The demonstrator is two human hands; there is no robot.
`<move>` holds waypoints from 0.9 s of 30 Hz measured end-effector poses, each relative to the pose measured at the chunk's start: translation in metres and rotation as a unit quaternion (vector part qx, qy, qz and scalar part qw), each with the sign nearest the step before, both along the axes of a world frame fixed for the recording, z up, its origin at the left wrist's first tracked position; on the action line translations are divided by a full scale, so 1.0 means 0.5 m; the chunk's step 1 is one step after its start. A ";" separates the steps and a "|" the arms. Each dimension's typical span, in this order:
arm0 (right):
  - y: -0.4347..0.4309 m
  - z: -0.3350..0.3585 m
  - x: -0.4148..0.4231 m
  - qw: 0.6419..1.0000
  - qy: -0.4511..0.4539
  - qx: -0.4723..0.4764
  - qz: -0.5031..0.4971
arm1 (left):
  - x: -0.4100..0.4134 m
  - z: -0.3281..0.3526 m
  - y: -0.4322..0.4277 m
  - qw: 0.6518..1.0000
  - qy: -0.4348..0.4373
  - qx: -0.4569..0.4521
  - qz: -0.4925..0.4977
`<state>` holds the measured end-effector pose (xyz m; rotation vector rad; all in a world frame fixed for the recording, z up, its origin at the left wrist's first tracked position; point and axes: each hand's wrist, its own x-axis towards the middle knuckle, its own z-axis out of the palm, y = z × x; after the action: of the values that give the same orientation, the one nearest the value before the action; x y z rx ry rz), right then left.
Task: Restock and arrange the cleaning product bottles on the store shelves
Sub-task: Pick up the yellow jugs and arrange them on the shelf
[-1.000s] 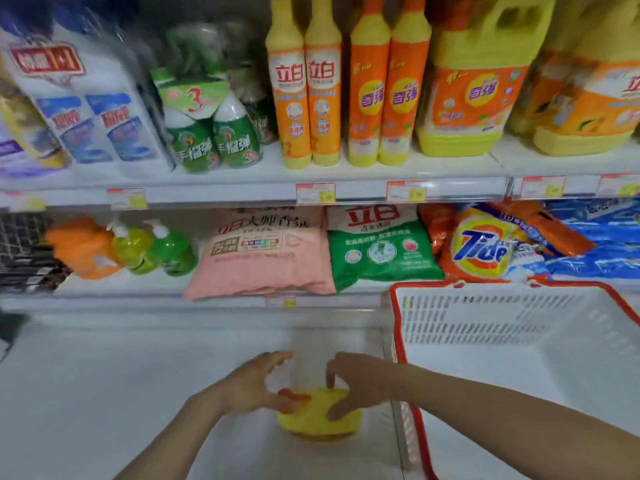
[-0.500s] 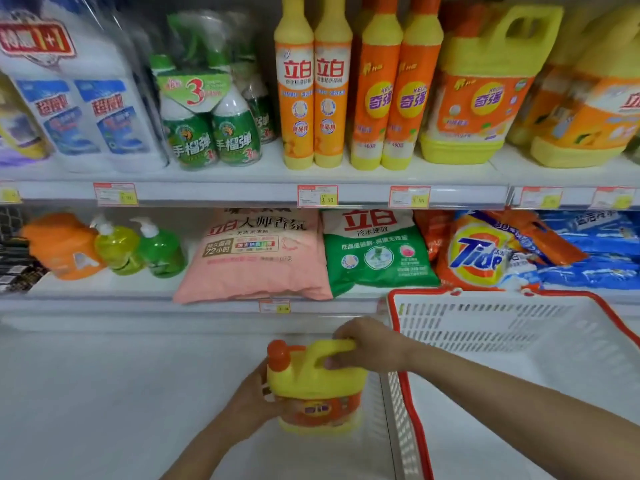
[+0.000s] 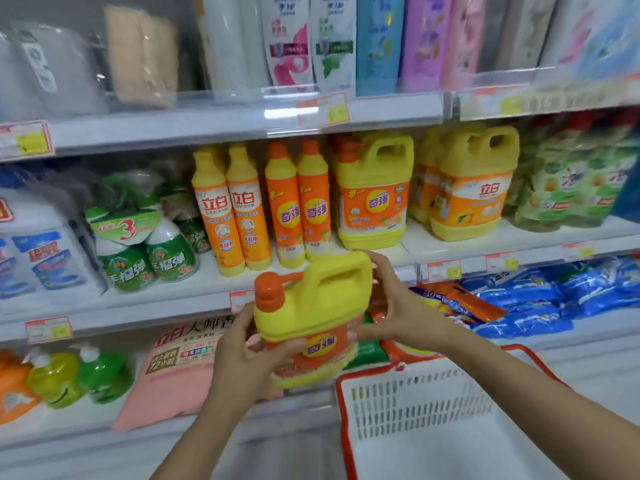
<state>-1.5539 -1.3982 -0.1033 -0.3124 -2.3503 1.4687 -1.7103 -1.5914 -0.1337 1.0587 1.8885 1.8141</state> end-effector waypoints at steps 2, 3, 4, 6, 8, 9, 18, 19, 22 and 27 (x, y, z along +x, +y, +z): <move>0.031 0.007 0.025 0.996 0.016 0.062 -0.057 | 0.021 0.037 0.048 0.999 0.026 0.015 -0.021; 0.048 0.017 0.037 0.991 0.036 0.089 -0.092 | 0.033 0.057 0.074 0.999 0.033 0.022 -0.037; 0.068 0.029 0.049 0.985 0.056 0.102 -0.124 | 0.043 0.075 0.099 0.998 0.041 0.027 -0.047; 0.109 0.055 0.067 0.977 0.099 0.100 -0.162 | 0.056 0.107 0.155 0.995 0.072 0.045 -0.053; 0.155 0.074 0.073 0.967 0.142 0.106 -0.185 | 0.057 0.133 0.215 0.989 0.129 0.060 -0.039; 0.178 0.080 0.072 0.962 0.156 0.108 -0.194 | 0.053 0.143 0.244 0.985 0.159 0.062 -0.029; 0.325 0.089 0.019 0.955 0.150 0.135 -0.216 | 0.009 0.150 0.400 0.977 0.206 0.049 0.016; 0.333 0.082 0.013 0.960 0.145 0.124 -0.205 | 0.002 0.142 0.407 0.977 0.207 0.042 0.022; 0.349 0.067 -0.006 0.965 0.145 0.098 -0.193 | -0.018 0.124 0.427 0.976 0.207 0.032 0.051; 0.384 0.067 -0.038 0.969 0.138 0.086 -0.187 | -0.019 0.119 0.470 0.964 0.231 0.014 0.130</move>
<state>-1.5730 -1.2064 -0.0696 -0.4459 -2.0423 1.0499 -1.7199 -1.3562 -0.0741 1.3982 2.3717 1.8518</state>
